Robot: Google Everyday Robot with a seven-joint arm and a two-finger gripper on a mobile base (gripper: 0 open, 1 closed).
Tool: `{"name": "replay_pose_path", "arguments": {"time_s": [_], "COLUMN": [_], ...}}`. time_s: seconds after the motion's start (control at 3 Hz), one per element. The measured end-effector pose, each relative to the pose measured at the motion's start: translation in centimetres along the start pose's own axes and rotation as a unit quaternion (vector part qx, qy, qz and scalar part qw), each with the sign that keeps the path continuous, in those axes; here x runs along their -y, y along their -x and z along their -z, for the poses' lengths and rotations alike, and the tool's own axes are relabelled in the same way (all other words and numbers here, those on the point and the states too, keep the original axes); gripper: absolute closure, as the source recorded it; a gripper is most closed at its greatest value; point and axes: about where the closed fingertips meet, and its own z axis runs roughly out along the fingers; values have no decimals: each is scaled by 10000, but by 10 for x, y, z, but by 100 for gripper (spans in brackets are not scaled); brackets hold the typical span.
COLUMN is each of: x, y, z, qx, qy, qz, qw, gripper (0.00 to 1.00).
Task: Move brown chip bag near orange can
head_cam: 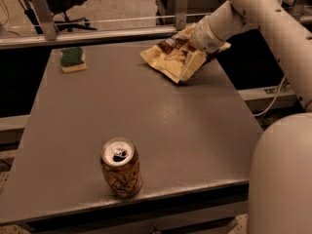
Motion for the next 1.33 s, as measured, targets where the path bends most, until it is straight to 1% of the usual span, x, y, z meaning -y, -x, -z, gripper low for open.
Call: {"name": "replay_pose_path", "arguments": {"time_s": [0.33, 0.67, 1.0, 1.33], "x": [2, -3, -21, -51], "y": [-5, 9, 35, 61], "z": [-6, 13, 46, 75], "qx": [46, 146, 277, 345], "qy": [54, -4, -62, -108], "qz": [-52, 27, 151, 204], "qw": [10000, 9999, 9995, 9991], "gripper": [41, 64, 87, 100]}}
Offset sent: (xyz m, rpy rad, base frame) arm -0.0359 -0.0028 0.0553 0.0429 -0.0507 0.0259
